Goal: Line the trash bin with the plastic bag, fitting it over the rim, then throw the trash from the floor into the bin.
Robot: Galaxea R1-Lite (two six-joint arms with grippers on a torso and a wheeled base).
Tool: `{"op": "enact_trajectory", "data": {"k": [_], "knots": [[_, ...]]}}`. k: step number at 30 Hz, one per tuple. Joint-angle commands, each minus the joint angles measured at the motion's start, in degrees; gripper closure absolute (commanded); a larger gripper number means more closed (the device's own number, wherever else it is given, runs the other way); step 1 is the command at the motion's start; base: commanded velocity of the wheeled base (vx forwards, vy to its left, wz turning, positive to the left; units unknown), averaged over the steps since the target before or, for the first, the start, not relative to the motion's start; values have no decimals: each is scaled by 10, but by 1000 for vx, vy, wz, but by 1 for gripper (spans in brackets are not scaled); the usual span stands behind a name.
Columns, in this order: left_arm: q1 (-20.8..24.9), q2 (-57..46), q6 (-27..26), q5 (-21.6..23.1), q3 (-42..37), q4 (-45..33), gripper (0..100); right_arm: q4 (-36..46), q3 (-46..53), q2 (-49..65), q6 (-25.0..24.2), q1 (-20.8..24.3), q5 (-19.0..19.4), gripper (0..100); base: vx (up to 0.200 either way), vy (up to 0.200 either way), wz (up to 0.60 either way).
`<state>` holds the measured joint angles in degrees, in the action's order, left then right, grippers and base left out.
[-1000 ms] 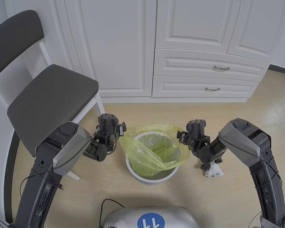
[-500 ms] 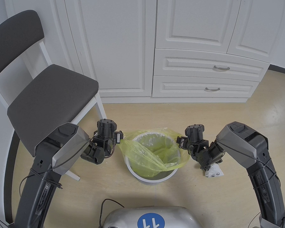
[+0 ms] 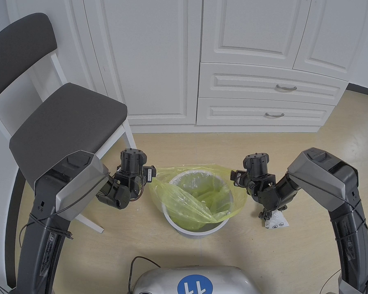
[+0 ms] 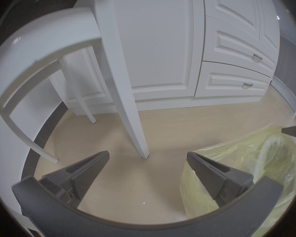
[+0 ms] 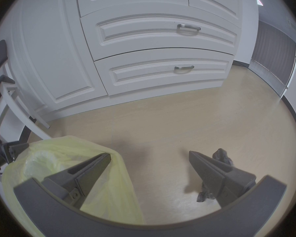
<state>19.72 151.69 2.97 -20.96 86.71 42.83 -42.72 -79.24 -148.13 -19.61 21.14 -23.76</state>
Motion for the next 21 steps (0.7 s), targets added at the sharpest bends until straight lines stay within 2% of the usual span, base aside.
{"op": "enact_trajectory", "data": {"k": [1,11,13,17,21], "knots": [[5,-51,0,0,-32,6,0,0,69,75,48,0,0,0,0,0,0],[26,-93,2,-2,-66,9,0,-1,201,74,165,18,11,0,0,0,0],[31,-110,1,-2,-80,9,0,-8,234,76,189,29,24,0,0,0,0],[37,-126,2,1,-97,11,0,-7,267,86,193,56,44,0,0,0,0],[46,-132,0,2,-113,30,0,-7,278,84,187,86,48,0,0,0,0]]}}
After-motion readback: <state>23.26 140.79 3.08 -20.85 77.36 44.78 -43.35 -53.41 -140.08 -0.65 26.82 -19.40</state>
